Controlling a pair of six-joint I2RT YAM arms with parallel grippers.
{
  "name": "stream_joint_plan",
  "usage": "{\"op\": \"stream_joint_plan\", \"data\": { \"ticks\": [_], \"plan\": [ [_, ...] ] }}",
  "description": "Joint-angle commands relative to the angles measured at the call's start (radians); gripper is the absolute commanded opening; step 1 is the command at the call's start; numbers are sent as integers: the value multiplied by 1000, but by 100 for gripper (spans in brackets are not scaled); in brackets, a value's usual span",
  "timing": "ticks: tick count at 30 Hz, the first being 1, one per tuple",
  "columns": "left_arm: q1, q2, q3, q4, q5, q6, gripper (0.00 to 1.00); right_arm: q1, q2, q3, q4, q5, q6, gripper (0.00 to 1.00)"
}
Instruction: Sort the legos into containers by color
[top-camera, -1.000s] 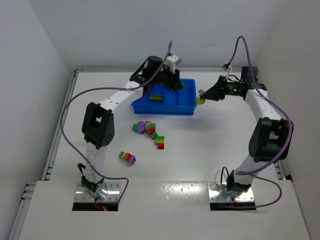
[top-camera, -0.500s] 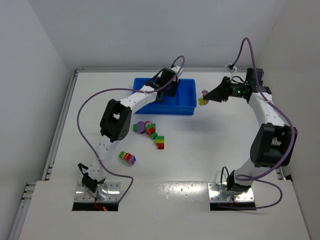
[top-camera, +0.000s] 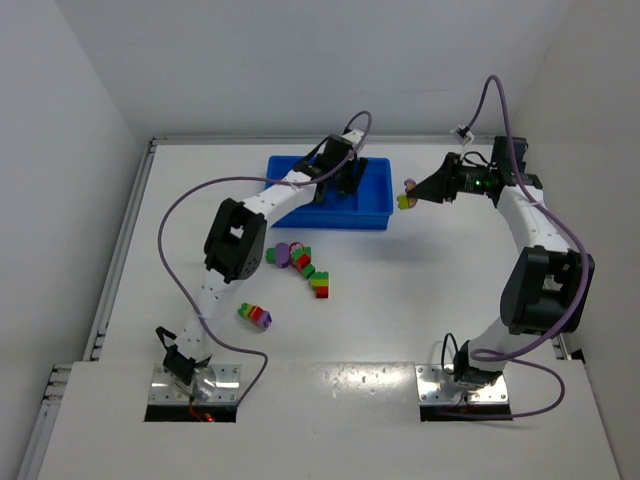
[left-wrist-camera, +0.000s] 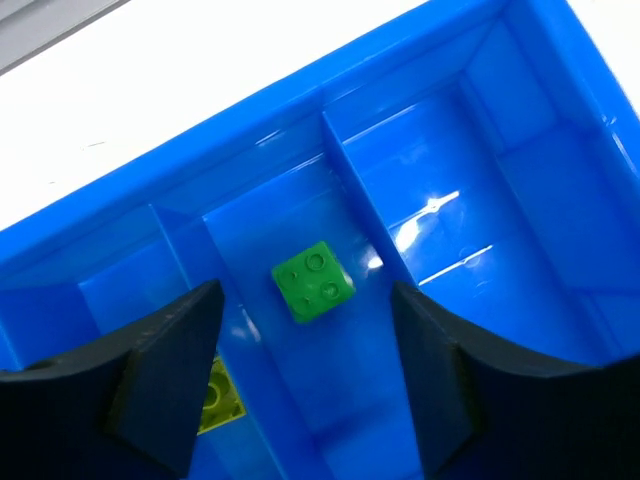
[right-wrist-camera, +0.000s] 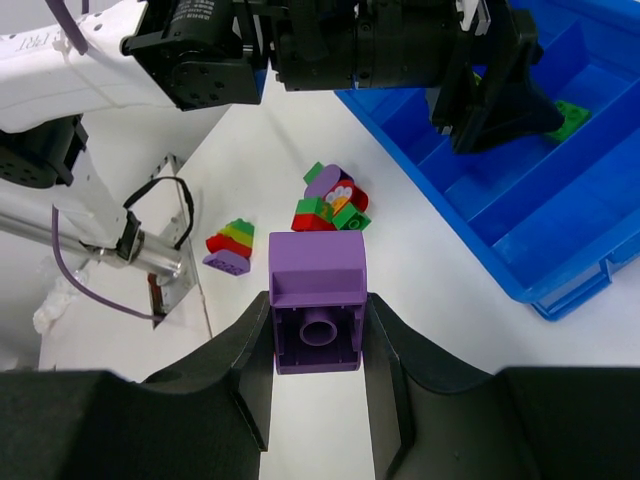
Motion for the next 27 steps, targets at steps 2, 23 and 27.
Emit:
{"op": "stream_joint_plan", "data": {
  "ticks": [2,23,27],
  "plan": [
    [3,-5,40,55,28,-37,76,-6,-6,-6,68,-16,37,0],
    [95,-347,-440,753,1329,-572,73,45,67,-43,418,-148,423,0],
    [84,-347,-417,717,1329,-561,73,75,67,-34,418,-148,423,0]
  ]
}}
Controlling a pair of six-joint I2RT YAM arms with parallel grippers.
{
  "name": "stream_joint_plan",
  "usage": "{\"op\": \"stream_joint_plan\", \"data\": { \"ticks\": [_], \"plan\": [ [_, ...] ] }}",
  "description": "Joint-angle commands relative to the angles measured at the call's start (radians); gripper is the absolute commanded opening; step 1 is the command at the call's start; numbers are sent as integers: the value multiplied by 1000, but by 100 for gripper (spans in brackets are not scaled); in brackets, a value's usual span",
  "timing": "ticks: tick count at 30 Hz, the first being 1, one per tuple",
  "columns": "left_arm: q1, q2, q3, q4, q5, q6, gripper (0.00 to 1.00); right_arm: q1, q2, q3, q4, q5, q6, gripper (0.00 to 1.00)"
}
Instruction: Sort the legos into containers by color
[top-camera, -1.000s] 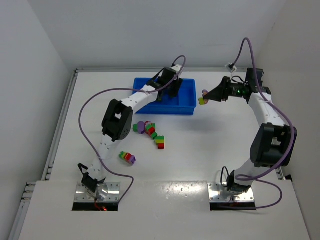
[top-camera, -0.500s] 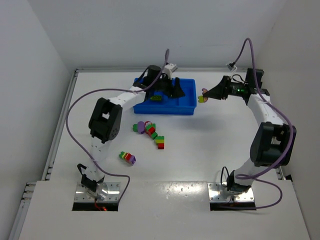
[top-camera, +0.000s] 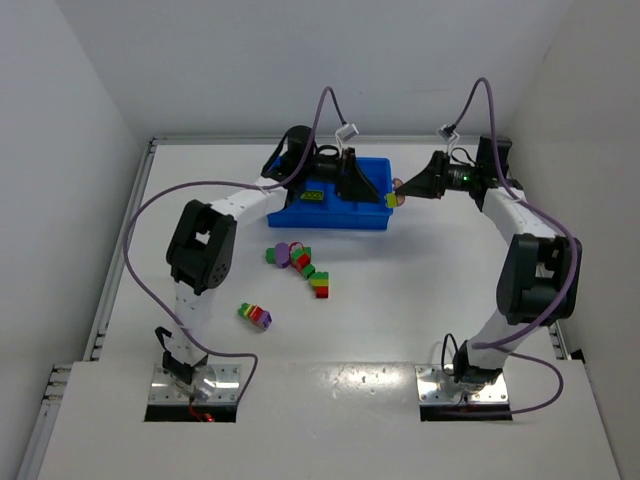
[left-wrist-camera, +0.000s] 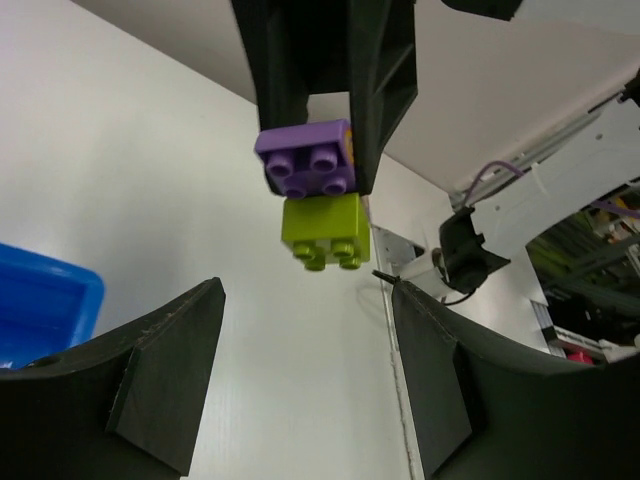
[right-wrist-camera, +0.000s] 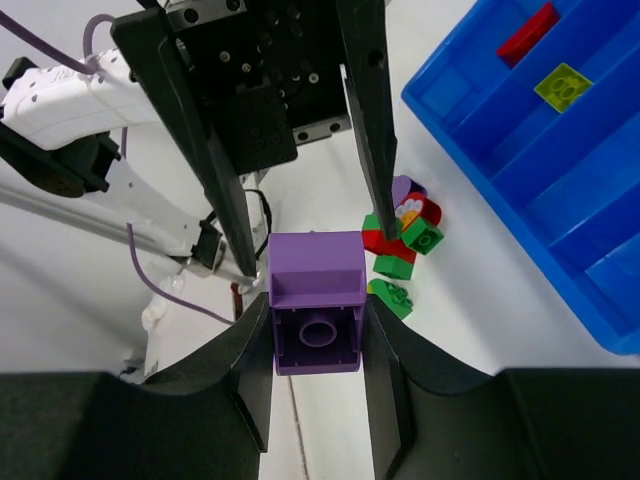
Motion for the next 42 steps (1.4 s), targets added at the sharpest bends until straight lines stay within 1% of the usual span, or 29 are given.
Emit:
{"op": "stream_joint_plan", "data": {
  "ticks": [1,6,21,23,24,27,28,31,34,36,37,38,39,40,42],
  "plan": [
    [-15,-52,22,38,55,-7,73,21,-8,30,54,-47,18,0],
    [-35,-43,50,38,55,-7,73,39,1,30,64,-47,18,0],
    [-63,-34,59,27,44,11,73,70,1,48,74,-56,18,0],
    [-63,-34,59,27,53,11,69,70,1,48,74,-56,18,0],
    [-63,-34,59,27,53,11,57,70,1,48,74,-56,18,0],
    [-63,-34,59,15,64,11,35,70,1,48,74,-56,18,0],
    [-63,-34,59,-9,64,37,21,70,1,48,74,-56,18,0],
    [-63,-49,26,-83,55,95,5,57,21,69,83,-36,18,0],
    [-63,-78,-19,-118,55,125,3,47,41,95,92,-10,18,0],
    [-63,-118,-63,-173,45,216,3,34,59,128,119,14,48,0],
    [-63,-133,-76,-262,35,262,3,34,75,128,176,37,68,0],
    [-63,-149,-106,-296,24,334,3,34,84,140,216,53,123,0],
    [-51,-179,-128,-321,24,353,3,34,84,140,256,74,148,0],
    [-50,-198,-152,-321,13,353,3,34,99,149,315,127,166,0],
    [-24,-236,-211,-321,-22,364,3,47,124,171,316,197,144,0]
  ]
}}
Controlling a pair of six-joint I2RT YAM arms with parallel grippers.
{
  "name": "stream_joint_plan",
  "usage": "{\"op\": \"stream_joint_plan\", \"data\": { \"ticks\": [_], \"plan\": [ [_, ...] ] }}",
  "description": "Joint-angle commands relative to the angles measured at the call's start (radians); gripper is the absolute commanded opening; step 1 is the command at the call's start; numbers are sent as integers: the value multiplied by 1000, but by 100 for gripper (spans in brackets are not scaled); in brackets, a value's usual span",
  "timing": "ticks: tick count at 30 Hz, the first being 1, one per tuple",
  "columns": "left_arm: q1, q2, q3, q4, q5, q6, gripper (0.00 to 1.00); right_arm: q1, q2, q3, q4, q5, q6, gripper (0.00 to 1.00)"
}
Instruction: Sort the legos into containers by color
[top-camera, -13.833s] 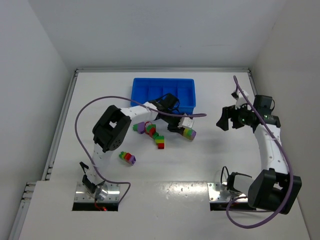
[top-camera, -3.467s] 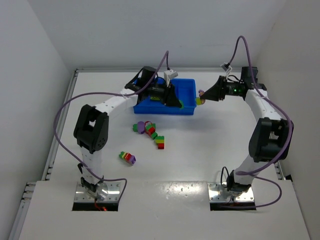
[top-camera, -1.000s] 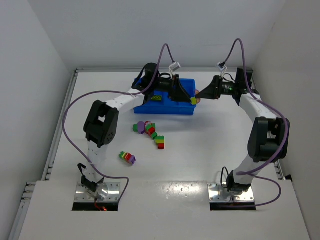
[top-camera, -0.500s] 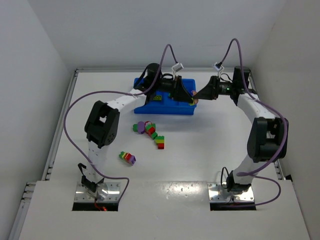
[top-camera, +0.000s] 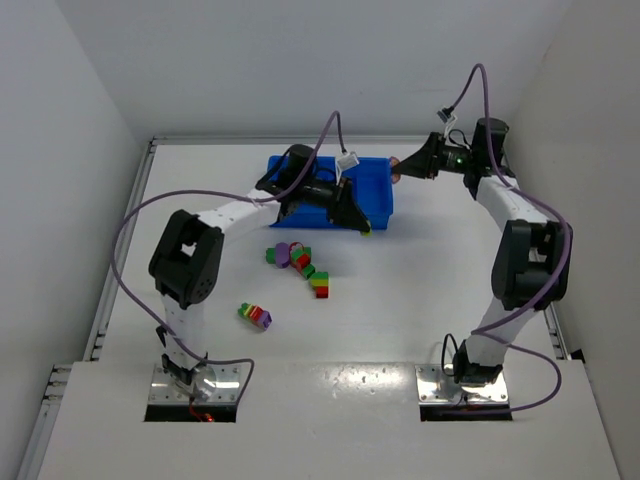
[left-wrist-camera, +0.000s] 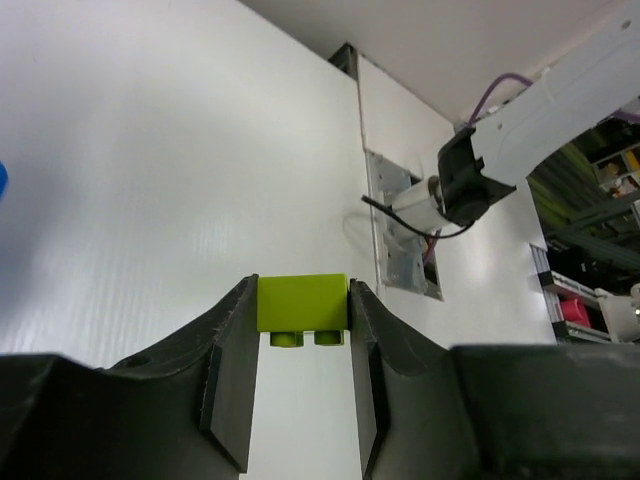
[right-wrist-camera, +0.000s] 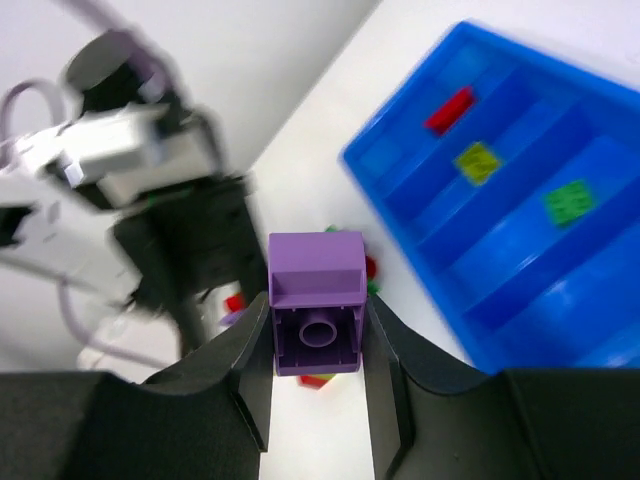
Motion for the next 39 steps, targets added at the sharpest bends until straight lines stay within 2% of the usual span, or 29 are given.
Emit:
{"op": "stream_joint_plan", "data": {
  "ticks": [1,6,8,12,20,26,33,39],
  "plan": [
    [38,-141,-54,-61,-40,122,3,25,34,96,54,174,8,0],
    [103,-213,-66,-90,-173,145,4,97,98,214,-211,477,-254,0],
    [135,-227,-66,-104,-232,167,4,148,118,241,-256,618,-325,0],
    [184,-250,-66,-127,-278,167,4,188,167,291,-276,784,-370,0],
    [256,-259,-46,-118,-373,167,5,255,291,386,-322,949,-462,0],
    [285,-259,-46,-128,-382,176,6,284,371,422,-322,1039,-507,0],
    [295,-259,-46,-147,-393,185,7,293,430,442,-304,1072,-507,21],
    [295,-259,-65,-157,-414,214,7,312,448,481,-286,1099,-507,51]
  ]
}}
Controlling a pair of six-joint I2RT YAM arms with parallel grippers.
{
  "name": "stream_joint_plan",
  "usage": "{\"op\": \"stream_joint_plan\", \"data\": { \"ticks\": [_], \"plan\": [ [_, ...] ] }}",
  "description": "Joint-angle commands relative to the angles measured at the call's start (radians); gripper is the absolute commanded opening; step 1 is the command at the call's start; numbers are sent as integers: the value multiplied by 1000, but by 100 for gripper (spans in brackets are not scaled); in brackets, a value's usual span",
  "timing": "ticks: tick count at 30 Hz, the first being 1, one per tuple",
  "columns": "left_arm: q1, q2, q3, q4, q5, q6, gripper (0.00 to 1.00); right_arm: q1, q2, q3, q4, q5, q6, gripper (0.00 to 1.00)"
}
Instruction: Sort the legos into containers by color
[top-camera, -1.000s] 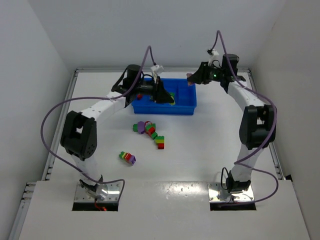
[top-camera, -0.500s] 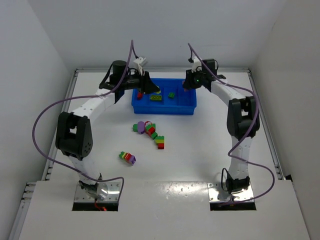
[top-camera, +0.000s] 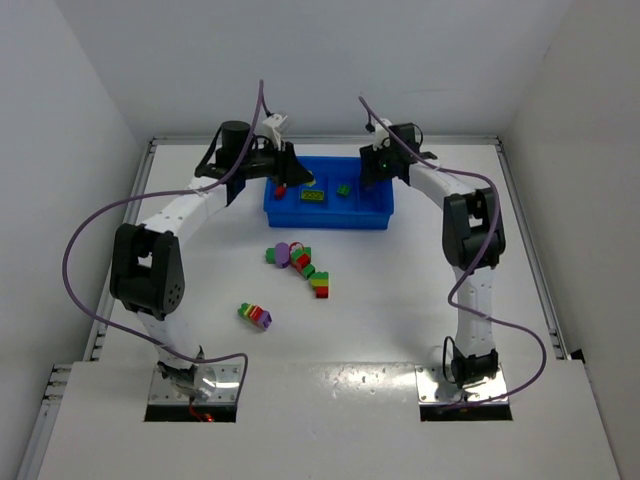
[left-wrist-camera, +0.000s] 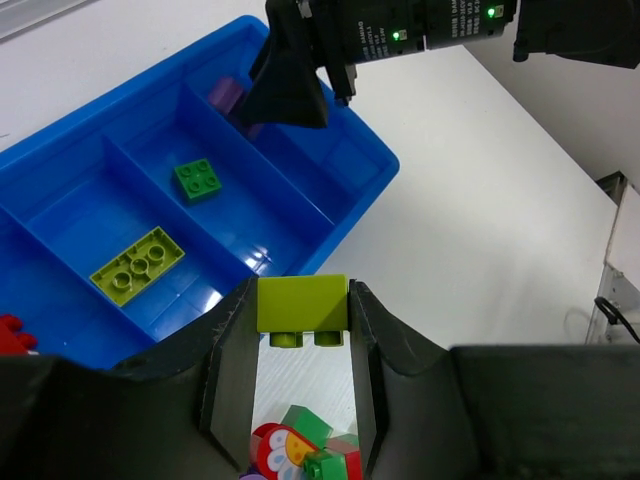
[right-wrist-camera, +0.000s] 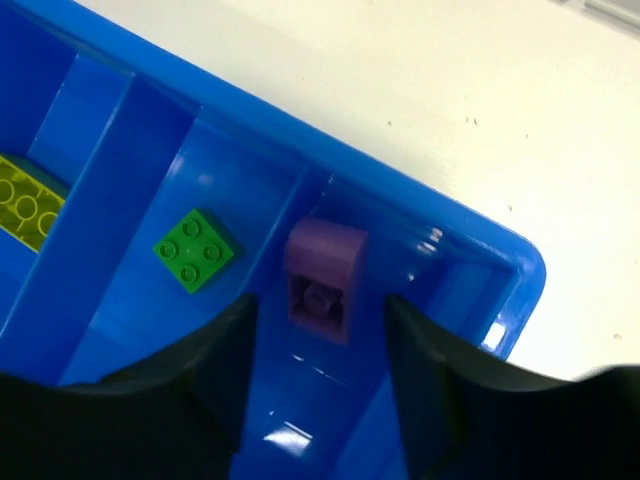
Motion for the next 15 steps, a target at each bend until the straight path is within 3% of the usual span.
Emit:
{"op": "stream_joint_plan", "data": {
  "ticks": [1,2,5,10,15],
  "plan": [
    [10,-47,5,4,-17,27,7,12,6,58,49,46,-21,55],
    [10,-47,5,4,-29,27,7,21,6,58,49,46,-21,64],
    [10,-25,5,4,-87,45,9,21,-29,49,49,57,-21,70],
    [-27,63,60,13,-312,107,9,21,-198,-12,49,48,-21,70],
    [-56,218,192,-16,-435,136,9,11,-391,-129,6,37,-21,70]
  ]
}}
